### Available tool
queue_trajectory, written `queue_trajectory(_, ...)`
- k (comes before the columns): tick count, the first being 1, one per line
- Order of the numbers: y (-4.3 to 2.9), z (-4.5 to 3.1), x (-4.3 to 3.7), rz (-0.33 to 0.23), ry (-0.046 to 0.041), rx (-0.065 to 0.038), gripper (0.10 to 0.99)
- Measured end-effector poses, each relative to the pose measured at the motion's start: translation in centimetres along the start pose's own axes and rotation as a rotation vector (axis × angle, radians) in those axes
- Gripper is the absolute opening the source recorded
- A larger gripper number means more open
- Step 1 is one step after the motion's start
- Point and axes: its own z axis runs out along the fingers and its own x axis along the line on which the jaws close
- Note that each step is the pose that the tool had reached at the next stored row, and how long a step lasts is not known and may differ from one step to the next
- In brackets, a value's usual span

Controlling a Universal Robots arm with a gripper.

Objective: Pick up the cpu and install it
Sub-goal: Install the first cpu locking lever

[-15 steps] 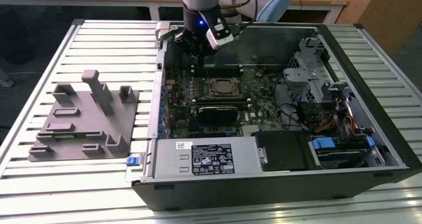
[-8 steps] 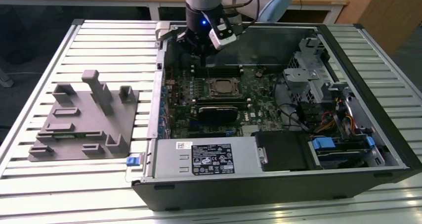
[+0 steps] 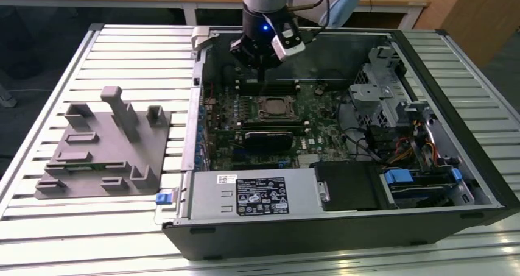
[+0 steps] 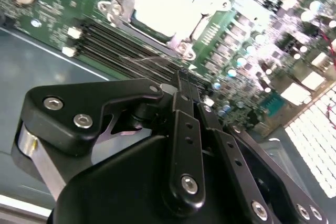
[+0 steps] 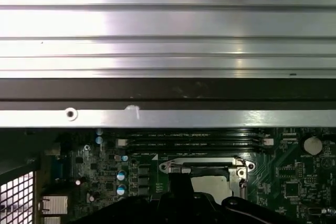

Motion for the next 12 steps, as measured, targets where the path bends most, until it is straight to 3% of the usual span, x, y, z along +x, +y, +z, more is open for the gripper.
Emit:
queue_trajectory(5, -0.01, 0.06, -0.36, 0.0, 0.0002, -0.004, 0.106)
queue_trajectory(8, -0.15, 0.1, -0.37, 0.001, 0.0009, -0.039, 0.106)
queue_trajectory(9, -0.23, 0.1, -0.37, 0.001, 0.0012, -0.046, 0.106)
queue_trajectory(12, -0.39, 0.21, -0.38, 0.001, 0.0011, -0.047, 0.106)
